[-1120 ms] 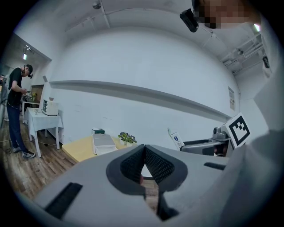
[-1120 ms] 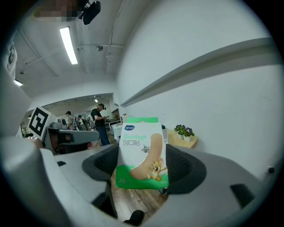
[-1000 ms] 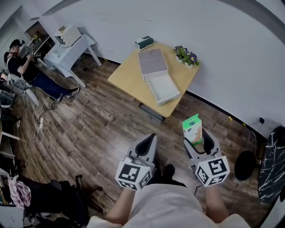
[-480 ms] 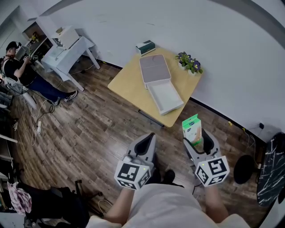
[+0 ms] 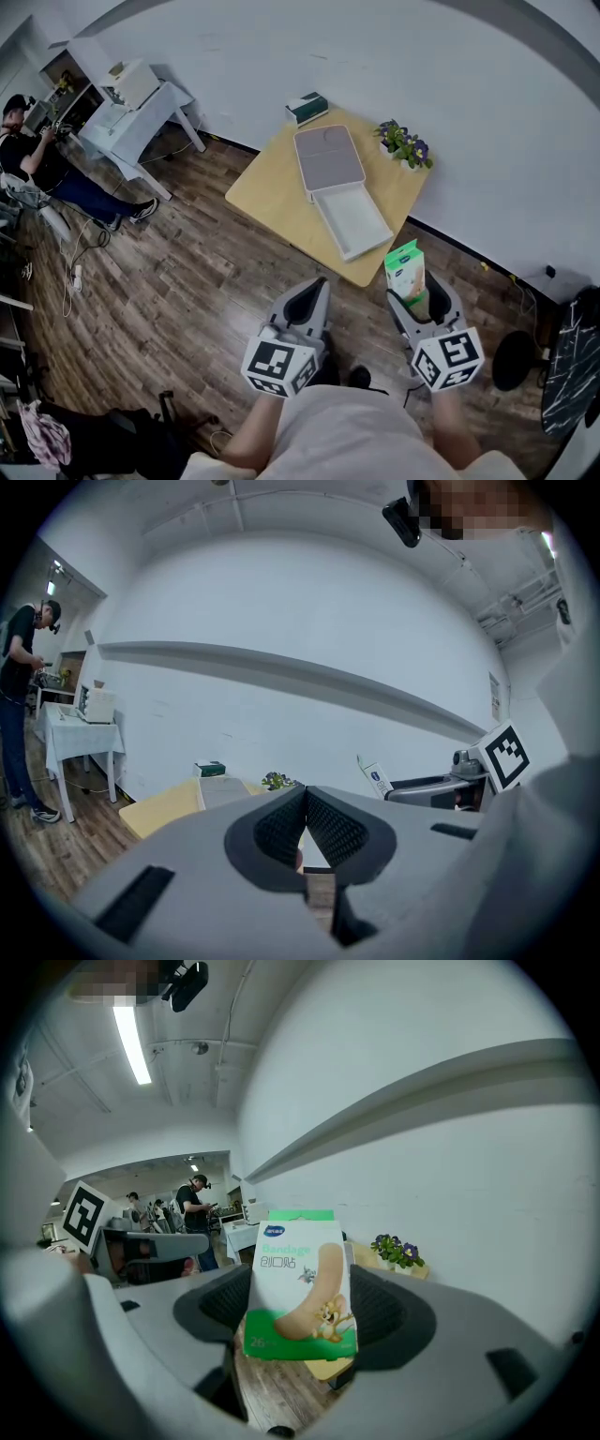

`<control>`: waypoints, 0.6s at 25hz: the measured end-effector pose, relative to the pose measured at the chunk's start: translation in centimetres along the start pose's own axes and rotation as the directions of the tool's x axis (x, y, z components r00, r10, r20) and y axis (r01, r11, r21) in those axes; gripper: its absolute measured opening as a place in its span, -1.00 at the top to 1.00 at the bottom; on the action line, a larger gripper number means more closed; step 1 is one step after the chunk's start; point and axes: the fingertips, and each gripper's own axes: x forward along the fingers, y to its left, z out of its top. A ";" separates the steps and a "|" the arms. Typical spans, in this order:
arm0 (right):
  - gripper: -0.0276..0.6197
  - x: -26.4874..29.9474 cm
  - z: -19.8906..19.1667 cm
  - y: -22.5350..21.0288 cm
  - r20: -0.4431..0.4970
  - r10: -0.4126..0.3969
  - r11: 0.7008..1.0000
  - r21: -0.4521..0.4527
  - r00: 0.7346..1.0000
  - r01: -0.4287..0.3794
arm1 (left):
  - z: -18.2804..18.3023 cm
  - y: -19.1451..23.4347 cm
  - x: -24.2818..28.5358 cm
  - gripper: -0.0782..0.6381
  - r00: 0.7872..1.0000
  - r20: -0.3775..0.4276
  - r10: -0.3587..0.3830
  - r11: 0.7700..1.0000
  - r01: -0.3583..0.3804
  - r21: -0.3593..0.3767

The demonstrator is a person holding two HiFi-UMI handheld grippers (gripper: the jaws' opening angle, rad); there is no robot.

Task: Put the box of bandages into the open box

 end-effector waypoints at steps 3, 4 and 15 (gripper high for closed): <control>-0.13 1.0 0.6 -0.1 0.002 -0.019 1.000 0.001 1.000 0.019 | 0.5 1.0 0.8 0.77 1.000 0.000 -0.019 1.000 0.019 0.002; -0.13 1.4 0.7 -0.1 0.002 -0.026 1.000 0.002 1.000 0.026 | 0.7 1.3 1.1 0.77 1.000 0.000 -0.027 1.000 0.027 0.003; -0.11 4.5 1.1 -0.1 -0.008 -0.101 0.995 0.016 0.995 0.101 | 1.4 4.1 3.5 0.77 0.994 -0.017 -0.109 0.994 0.109 0.017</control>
